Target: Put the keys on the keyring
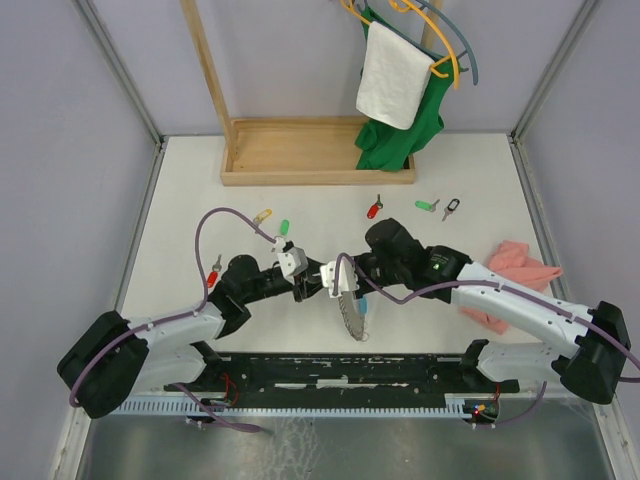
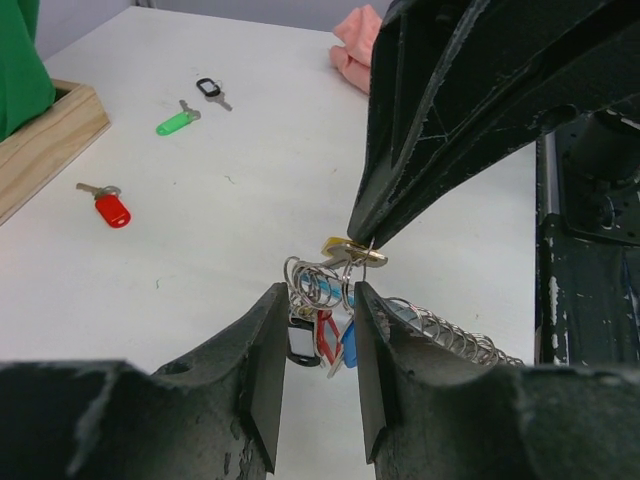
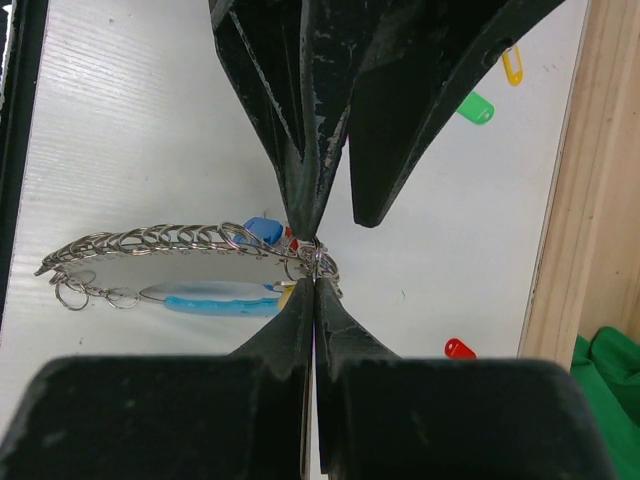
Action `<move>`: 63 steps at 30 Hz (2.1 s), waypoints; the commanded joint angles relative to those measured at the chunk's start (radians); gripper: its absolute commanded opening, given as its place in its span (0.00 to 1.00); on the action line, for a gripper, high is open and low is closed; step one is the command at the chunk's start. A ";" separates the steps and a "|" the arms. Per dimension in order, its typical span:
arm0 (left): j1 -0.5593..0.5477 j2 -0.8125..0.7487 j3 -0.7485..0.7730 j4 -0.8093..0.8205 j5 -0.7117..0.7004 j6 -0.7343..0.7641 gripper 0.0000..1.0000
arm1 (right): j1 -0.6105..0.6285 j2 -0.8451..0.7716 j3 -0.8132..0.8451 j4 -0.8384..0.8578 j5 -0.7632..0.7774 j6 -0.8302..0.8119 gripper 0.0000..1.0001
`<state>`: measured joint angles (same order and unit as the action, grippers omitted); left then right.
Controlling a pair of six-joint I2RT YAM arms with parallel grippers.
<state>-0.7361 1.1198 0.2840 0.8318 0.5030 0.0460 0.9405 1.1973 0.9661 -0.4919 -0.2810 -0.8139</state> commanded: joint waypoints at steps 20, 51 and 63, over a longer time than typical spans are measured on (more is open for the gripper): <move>0.003 0.102 0.142 -0.090 0.200 0.074 0.28 | 0.006 0.012 0.115 -0.060 -0.044 -0.059 0.01; -0.016 0.039 0.130 -0.068 0.235 0.047 0.03 | 0.008 0.129 0.145 -0.124 0.015 -0.045 0.01; -0.031 0.029 0.118 -0.034 0.213 0.040 0.03 | 0.012 0.195 0.166 -0.099 -0.010 0.009 0.01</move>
<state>-0.7372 1.1954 0.3851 0.6361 0.6685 0.0925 0.9527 1.3525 1.0790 -0.6712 -0.2840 -0.8604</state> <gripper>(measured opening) 0.043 0.012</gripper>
